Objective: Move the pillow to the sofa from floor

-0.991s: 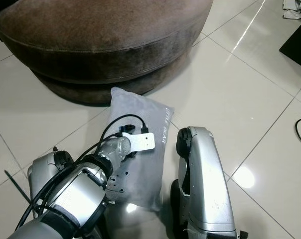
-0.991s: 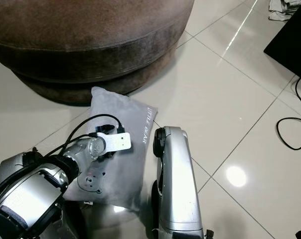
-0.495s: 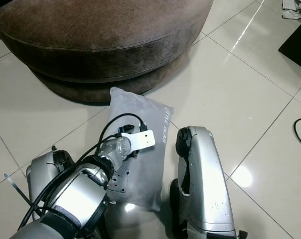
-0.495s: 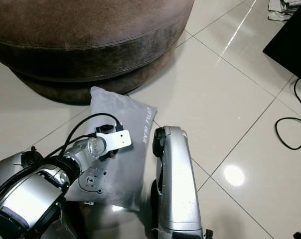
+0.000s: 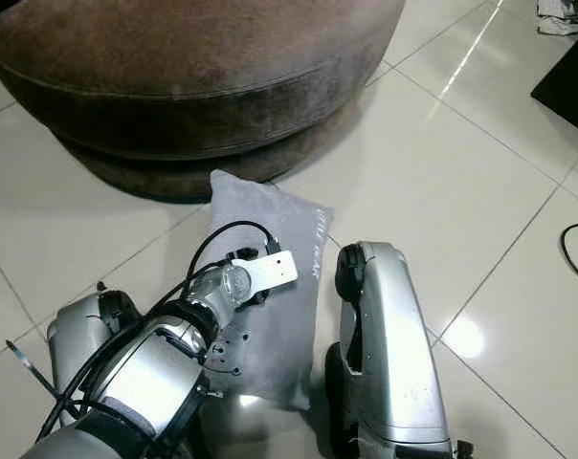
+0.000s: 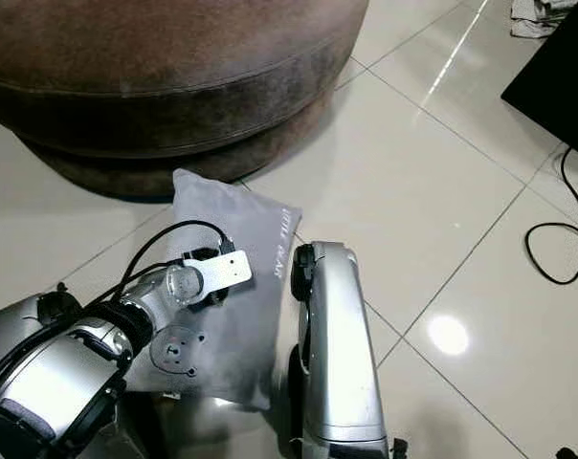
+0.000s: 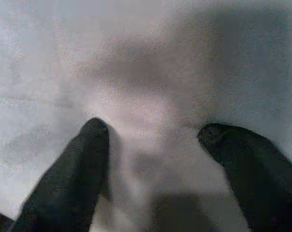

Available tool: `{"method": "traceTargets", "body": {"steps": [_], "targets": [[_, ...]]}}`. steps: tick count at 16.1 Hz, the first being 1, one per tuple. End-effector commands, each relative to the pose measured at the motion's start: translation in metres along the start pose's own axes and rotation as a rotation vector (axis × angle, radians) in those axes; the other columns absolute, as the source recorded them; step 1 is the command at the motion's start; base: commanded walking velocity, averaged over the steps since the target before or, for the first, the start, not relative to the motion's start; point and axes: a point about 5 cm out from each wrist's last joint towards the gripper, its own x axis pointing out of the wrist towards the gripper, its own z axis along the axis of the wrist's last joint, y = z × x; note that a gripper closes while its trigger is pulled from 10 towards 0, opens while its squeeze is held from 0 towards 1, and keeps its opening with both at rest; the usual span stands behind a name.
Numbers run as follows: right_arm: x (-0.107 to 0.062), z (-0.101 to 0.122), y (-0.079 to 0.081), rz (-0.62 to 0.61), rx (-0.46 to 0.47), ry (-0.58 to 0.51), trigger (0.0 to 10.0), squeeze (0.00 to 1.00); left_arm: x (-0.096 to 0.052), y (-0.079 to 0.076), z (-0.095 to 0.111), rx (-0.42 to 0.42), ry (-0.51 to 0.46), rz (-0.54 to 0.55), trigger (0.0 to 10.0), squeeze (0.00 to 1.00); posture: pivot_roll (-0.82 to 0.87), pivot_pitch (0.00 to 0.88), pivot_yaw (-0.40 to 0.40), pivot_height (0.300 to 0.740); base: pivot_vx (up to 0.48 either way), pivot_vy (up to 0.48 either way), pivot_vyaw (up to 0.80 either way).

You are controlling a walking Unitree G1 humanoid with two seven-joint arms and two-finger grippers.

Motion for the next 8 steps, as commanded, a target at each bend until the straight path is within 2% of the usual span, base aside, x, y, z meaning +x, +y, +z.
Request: {"method": "traceTargets", "body": {"steps": [1,8], "targets": [[-0.0022,-0.0061,-0.0012,-0.003,0.01,0.029,10.0,0.0,0.003,-0.0203,-0.0069,-0.05,0.026,-0.075,0.0,0.0,-0.67,0.354,-0.082,0.306,0.0,0.0,0.0],[0.0008,-0.006,-0.0031,0.005,-0.002,0.034,10.0,0.0,0.0032,-0.019,-0.0074,0.004,0.037,-0.044,0.0,0.0,-0.66,0.354,-0.095,0.306,0.0,0.0,0.0]]}}
